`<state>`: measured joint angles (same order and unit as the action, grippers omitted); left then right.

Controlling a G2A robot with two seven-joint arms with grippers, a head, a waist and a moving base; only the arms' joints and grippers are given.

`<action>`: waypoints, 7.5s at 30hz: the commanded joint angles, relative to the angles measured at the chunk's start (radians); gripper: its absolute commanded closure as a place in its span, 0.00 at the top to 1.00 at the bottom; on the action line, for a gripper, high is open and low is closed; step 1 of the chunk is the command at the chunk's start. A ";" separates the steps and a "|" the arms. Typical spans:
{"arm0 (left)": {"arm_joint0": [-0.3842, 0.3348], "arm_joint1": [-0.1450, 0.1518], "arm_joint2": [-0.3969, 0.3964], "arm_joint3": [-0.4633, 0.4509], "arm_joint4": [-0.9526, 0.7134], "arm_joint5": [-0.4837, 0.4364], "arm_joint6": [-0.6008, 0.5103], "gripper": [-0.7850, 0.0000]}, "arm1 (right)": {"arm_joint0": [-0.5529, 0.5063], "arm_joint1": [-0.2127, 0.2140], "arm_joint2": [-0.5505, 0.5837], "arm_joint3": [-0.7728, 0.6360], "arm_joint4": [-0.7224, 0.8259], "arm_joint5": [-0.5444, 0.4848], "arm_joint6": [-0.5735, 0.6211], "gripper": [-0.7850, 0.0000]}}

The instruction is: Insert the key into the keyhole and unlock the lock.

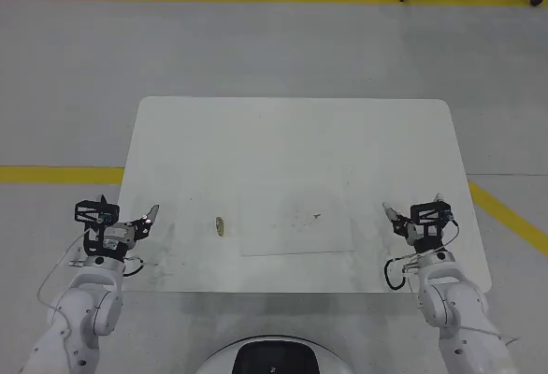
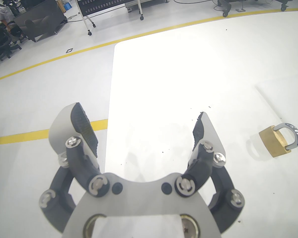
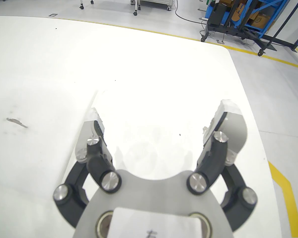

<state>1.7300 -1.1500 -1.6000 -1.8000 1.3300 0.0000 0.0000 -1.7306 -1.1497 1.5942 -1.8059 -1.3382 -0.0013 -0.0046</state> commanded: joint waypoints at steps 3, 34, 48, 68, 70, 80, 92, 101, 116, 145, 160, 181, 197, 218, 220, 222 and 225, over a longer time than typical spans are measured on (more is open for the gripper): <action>0.000 0.000 0.000 0.000 0.000 0.000 0.000 1.00 | 0.006 0.001 -0.071 -0.045 -0.119 -0.086 0.010 1.00; 0.000 0.000 0.000 0.000 0.000 0.000 0.000 1.00 | 0.449 0.023 -0.353 0.126 -0.279 -0.817 0.398 0.00; 0.000 0.000 0.000 0.000 0.000 0.000 0.000 1.00 | 0.390 0.042 -0.295 0.056 -0.291 -0.781 0.319 0.00; 0.000 0.000 0.000 0.000 0.000 0.000 0.000 1.00 | 0.474 0.029 -0.233 0.324 0.415 -0.766 0.316 0.00; 0.000 0.000 0.000 0.000 0.000 0.000 0.000 1.00 | 0.481 0.028 -0.233 0.353 0.484 -0.763 0.332 0.00; 0.000 0.000 0.000 0.000 0.000 0.000 0.000 1.00 | 0.538 0.031 -0.254 0.529 1.015 -0.783 0.558 0.00; 0.000 0.000 0.000 0.000 0.000 0.000 0.000 1.00 | 0.535 0.040 -0.233 0.517 0.966 -0.756 0.535 0.00; 0.000 0.000 0.000 0.000 0.000 0.000 0.000 1.00 | 0.535 0.040 -0.233 0.517 0.966 -0.756 0.535 0.00; -0.138 0.022 0.085 -0.055 -0.553 -0.754 -0.237 1.00 | 0.539 0.026 -0.334 0.526 1.311 -0.814 0.636 0.00; -0.595 0.052 0.440 0.380 -1.880 -0.700 -1.077 0.73 | 0.618 0.000 -0.471 0.498 1.803 -0.725 0.878 0.00; -0.650 0.023 0.531 0.430 -1.742 -0.728 -0.958 0.62 | 0.644 -0.023 -0.543 0.481 1.692 -0.665 0.787 0.00; -0.683 0.011 0.568 0.479 -1.694 -0.728 -0.930 0.15 | 0.639 -0.033 -0.550 0.489 1.642 -0.663 0.745 0.00; -0.682 0.019 0.547 0.490 -1.666 -0.751 -0.957 0.00 | 0.633 -0.015 -0.512 0.470 1.654 -0.644 0.903 0.00; -0.700 0.045 0.559 0.494 -1.713 -0.705 -1.115 0.00 | 0.636 0.014 -0.503 0.400 1.614 -0.533 1.087 0.40; -0.705 0.045 0.564 0.498 -1.712 -0.705 -1.115 0.00 | 0.645 0.011 -0.516 0.406 1.608 -0.527 1.081 0.38; -0.709 0.046 0.569 0.502 -1.711 -0.702 -1.118 0.00 | 0.654 0.009 -0.525 0.413 1.603 -0.525 1.073 0.35; -0.715 0.047 0.573 0.507 -1.708 -0.697 -1.123 0.00 | 0.662 0.006 -0.537 0.421 1.604 -0.524 1.062 0.31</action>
<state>1.0162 -1.1035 -1.0278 -1.2943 -0.3784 -0.6975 -1.1226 -1.0706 -1.1433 1.0600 -1.3867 0.2644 -0.5249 1.0590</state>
